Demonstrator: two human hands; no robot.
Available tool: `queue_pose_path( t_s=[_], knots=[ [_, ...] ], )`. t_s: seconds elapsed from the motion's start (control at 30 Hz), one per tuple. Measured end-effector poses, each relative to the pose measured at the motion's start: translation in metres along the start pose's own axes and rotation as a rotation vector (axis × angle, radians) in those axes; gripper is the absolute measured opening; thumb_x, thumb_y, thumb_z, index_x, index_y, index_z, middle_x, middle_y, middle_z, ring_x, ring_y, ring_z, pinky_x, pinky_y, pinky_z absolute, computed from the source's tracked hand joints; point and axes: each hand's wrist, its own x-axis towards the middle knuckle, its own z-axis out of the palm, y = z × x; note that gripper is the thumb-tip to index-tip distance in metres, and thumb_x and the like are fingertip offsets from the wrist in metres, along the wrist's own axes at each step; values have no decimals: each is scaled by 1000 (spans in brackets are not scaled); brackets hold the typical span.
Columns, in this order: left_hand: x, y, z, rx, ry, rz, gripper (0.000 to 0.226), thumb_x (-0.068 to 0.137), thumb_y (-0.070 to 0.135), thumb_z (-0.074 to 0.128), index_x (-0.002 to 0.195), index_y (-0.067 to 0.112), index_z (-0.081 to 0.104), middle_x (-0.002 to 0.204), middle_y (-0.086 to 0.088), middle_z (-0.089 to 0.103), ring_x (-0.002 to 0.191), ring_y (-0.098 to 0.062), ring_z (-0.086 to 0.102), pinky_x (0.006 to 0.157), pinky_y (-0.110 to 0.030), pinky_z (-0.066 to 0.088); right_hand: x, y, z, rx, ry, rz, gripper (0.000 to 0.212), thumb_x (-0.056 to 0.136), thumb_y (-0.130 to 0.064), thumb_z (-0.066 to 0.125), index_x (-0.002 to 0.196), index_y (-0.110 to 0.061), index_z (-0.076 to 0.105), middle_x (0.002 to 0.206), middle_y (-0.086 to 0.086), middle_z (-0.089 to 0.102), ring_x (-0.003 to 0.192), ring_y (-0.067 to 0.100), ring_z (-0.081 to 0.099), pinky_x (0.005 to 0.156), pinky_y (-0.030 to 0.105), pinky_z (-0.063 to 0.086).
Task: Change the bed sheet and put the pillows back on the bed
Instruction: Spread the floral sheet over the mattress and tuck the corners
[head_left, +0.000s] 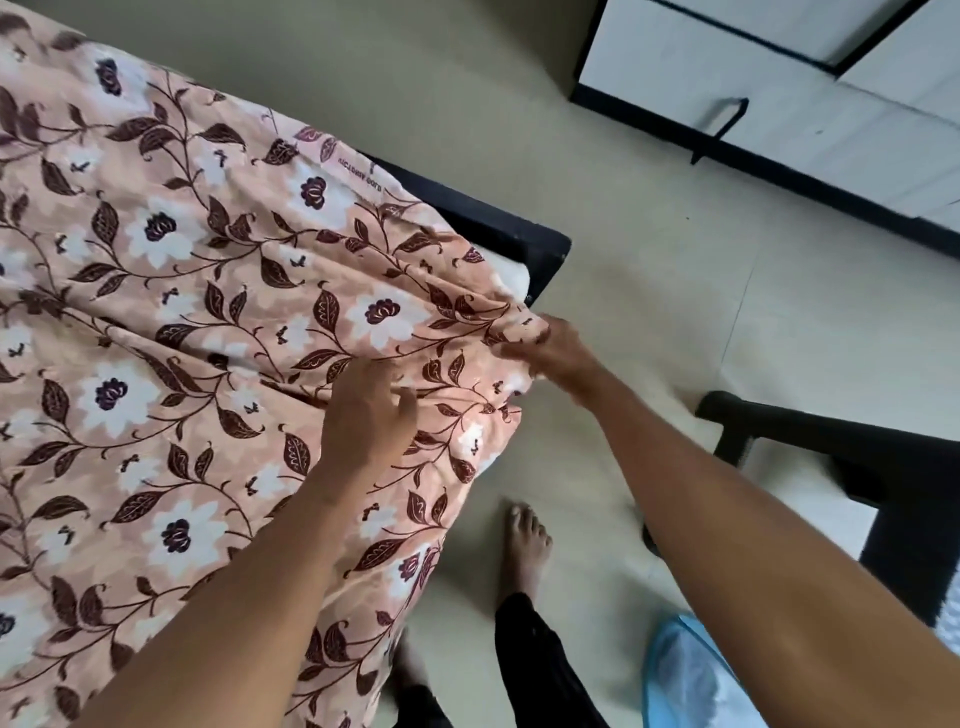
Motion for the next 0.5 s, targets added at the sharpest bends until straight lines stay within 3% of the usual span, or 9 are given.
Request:
queue_pose_path(
  t_s=[0.03, 0.1, 0.17, 0.23, 0.27, 0.3, 0.4, 0.43, 0.5],
  knots=[
    [2, 6, -3, -130, 12, -78, 39, 92, 42, 59, 117, 13, 69, 112, -5, 67, 103, -21, 63, 85, -34, 53, -9, -2, 12, -49, 64, -88, 24, 81, -16, 83, 98, -17, 68, 83, -3, 71, 66, 6, 63, 55, 19, 48],
    [8, 19, -9, -509, -69, -285, 59, 88, 67, 52, 115, 18, 70, 106, 2, 71, 95, -14, 67, 73, -30, 55, -33, -2, 39, -223, 195, -328, 16, 85, -21, 78, 97, -15, 70, 77, -7, 71, 58, 0, 60, 54, 19, 50],
    [11, 24, -9, -744, -118, -409, 48, 88, 62, 61, 105, 18, 71, 91, 5, 73, 80, -11, 69, 61, -26, 50, -60, -6, 62, -348, -94, -448, 35, 84, -30, 79, 115, -15, 73, 91, -5, 76, 68, 2, 66, 67, 21, 55],
    [10, 23, -8, -720, -27, -468, 15, 92, 35, 70, 90, 20, 72, 78, 2, 70, 66, -14, 63, 62, -26, 45, -73, 0, 72, -355, -418, -350, 32, 88, -26, 77, 118, -17, 75, 107, -3, 78, 85, 5, 74, 81, 26, 61],
    [8, 21, -7, -728, 40, -535, 8, 93, 25, 69, 86, 21, 71, 77, -1, 68, 65, -18, 60, 63, -28, 44, -74, 5, 71, -288, -413, -312, 23, 90, -23, 74, 111, -17, 78, 103, -3, 79, 85, 6, 75, 81, 31, 63],
    [6, 18, -6, -791, 95, -618, 11, 94, 20, 66, 84, 20, 69, 79, -4, 67, 67, -21, 57, 64, -29, 44, -69, 10, 67, -215, -300, -273, 16, 90, -21, 72, 103, -18, 81, 95, -4, 80, 80, 7, 76, 79, 36, 64],
    [-4, 13, -10, -1215, 77, -814, 15, 97, 21, 58, 93, 14, 70, 86, -4, 68, 76, -26, 63, 59, -33, 55, -48, 20, 54, -161, 176, -183, 13, 86, -16, 72, 95, -20, 81, 84, -8, 78, 75, 4, 73, 76, 31, 62],
    [-7, 13, -11, -1357, 15, -790, 22, 98, 24, 55, 103, 11, 72, 94, -5, 73, 80, -28, 67, 63, -40, 60, -41, 19, 52, -138, 221, -195, 14, 86, -16, 73, 97, -20, 80, 86, -8, 78, 77, 4, 72, 77, 29, 60],
    [-12, 19, -16, -1507, -74, -673, 33, 99, 25, 50, 122, 8, 67, 104, -5, 76, 86, -26, 70, 77, -45, 60, -30, 8, 52, 23, 56, -163, 20, 88, -27, 75, 105, -16, 77, 97, -4, 78, 88, 11, 74, 83, 36, 60]
  ],
)
